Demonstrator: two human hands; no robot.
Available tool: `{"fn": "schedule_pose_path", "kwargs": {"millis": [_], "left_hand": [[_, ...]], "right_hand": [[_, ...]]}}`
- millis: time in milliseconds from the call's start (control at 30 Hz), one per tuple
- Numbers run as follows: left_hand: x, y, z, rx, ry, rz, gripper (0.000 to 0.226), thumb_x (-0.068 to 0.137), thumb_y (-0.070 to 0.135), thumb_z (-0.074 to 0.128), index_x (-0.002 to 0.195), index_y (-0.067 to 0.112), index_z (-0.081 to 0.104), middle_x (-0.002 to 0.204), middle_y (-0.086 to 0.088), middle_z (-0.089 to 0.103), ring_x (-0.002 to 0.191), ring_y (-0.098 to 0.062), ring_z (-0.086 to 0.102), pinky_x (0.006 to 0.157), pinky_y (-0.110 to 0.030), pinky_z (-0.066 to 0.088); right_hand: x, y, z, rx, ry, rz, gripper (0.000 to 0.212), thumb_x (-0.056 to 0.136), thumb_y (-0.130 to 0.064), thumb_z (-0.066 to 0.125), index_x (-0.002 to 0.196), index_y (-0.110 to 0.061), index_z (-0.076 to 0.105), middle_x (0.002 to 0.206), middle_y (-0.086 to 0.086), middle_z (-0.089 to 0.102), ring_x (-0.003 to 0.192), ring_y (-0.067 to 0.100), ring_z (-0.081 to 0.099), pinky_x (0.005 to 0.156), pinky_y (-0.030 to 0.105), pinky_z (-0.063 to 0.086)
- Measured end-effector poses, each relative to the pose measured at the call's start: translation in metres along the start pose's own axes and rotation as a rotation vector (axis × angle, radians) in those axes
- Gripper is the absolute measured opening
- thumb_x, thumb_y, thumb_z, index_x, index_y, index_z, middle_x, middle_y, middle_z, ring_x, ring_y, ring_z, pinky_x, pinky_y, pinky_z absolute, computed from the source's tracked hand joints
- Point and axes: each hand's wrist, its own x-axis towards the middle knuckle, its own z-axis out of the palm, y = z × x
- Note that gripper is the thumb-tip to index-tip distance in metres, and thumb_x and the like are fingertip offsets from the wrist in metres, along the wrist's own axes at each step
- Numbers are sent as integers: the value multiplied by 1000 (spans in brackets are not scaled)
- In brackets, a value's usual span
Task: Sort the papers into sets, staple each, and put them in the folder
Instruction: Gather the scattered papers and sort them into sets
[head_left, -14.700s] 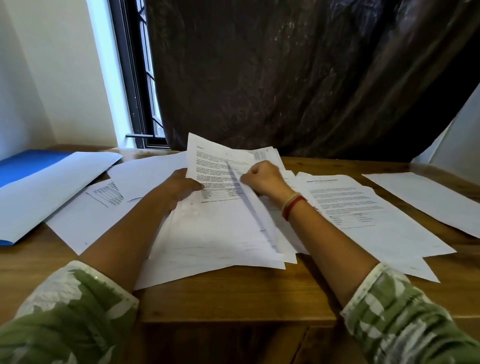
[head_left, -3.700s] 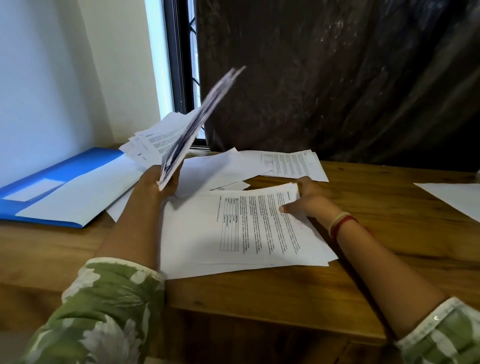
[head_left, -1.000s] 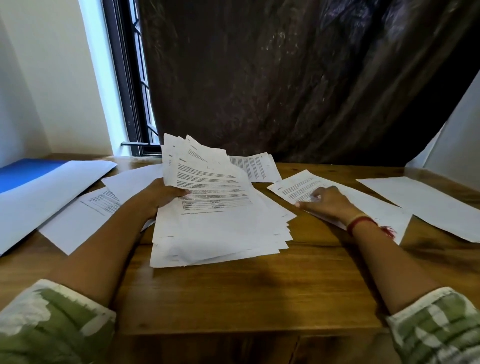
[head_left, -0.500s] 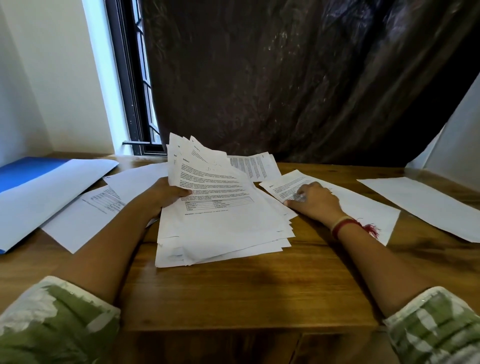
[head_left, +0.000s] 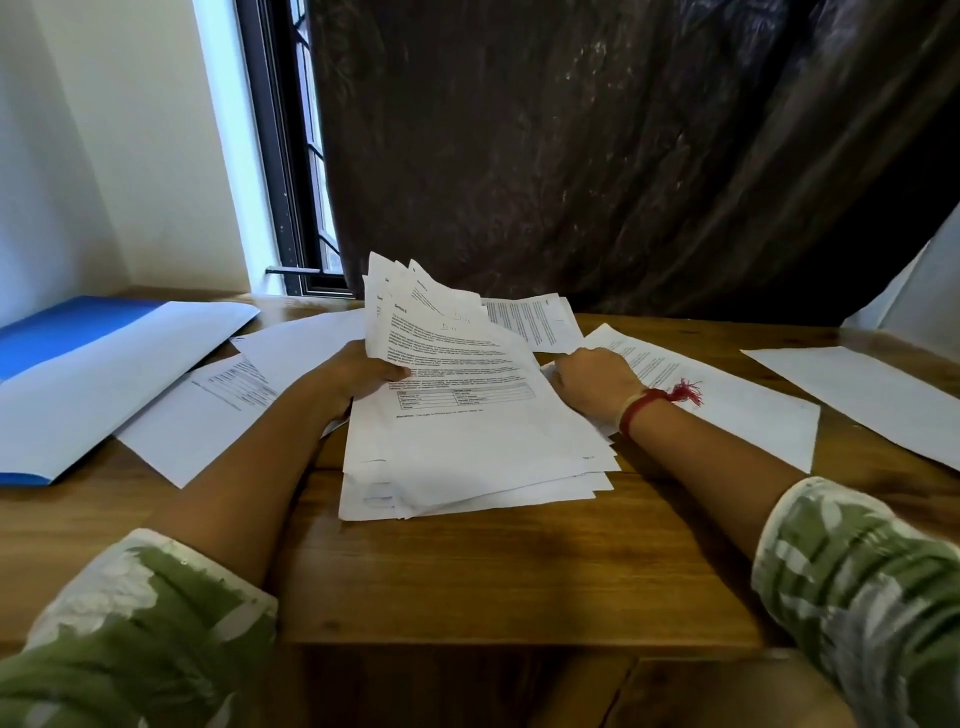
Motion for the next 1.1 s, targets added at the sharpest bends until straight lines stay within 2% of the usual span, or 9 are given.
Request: {"fn": "schedule_pose_path", "kwargs": {"millis": [133,267,400,533,633,800,967,1033,1100], "left_hand": [[0,0,0,7,3,2,42,89,15,67,129,13,54,132,-12,57,116,-34,56,99,-52,46],[1,1,1,21,-6,25,43,89,13,66,130,11,52,133,-13,55,118,-34,54,99,-50,45],[2,4,5,16,-6,16,44,89,11,65,131,10,51,134,-12,55,116,-31,54,97,-43,45],[1,8,12,-54,-13,-29,37,89,15,66,124,13,53,118,-9,60,93,-22,58,85,-39,48],[-2,7,14,-72,-56,7,22,92,15,63,113,15,56,111,-10,63,95,-29,61,86,-43,52],[-6,3,12,-228,-75,-40,28,94,27,59,118,13,61,121,-16,64,106,-38,62,96,-57,47],[-7,11,21,-402,-39,-16,24,96,45,48,104,26,61,109,-2,70,88,-24,69,76,-35,56],[-6,14,28,-222,-83,16,15,94,34,58,106,25,57,111,2,65,89,-20,66,74,-32,53],[-6,17,32,-62,-84,91,24,91,14,63,110,22,51,110,3,57,96,-18,58,78,-32,49]], "right_hand": [[-6,-2,-9,-201,47,-54,27,99,-37,46,104,-15,61,91,3,66,66,15,55,64,26,49],[0,-13,-42,-96,188,35,26,100,-34,42,86,-15,51,95,7,67,70,18,55,61,28,48],[22,-48,-87,599,-80,149,28,96,-26,46,99,-3,62,98,16,64,88,30,63,67,31,47],[26,-90,-95,1306,-219,221,22,96,-8,38,85,-4,56,71,9,54,59,19,54,51,24,50],[25,-97,-80,1611,-218,213,26,100,-14,38,97,-4,62,85,13,69,68,19,66,61,24,55],[1,-62,-42,1226,-240,-181,48,91,-44,54,111,-3,66,117,8,67,104,14,64,92,23,50],[-20,-33,-4,667,-261,-342,46,99,-45,42,141,-25,47,151,-4,40,138,13,34,118,31,22],[-24,-39,-3,841,-246,-311,36,99,-41,44,130,-26,56,143,-5,48,133,13,41,112,24,28],[-26,-39,-9,1403,-213,-116,18,98,-27,50,108,-18,62,128,-1,58,126,19,51,103,24,42]]}}
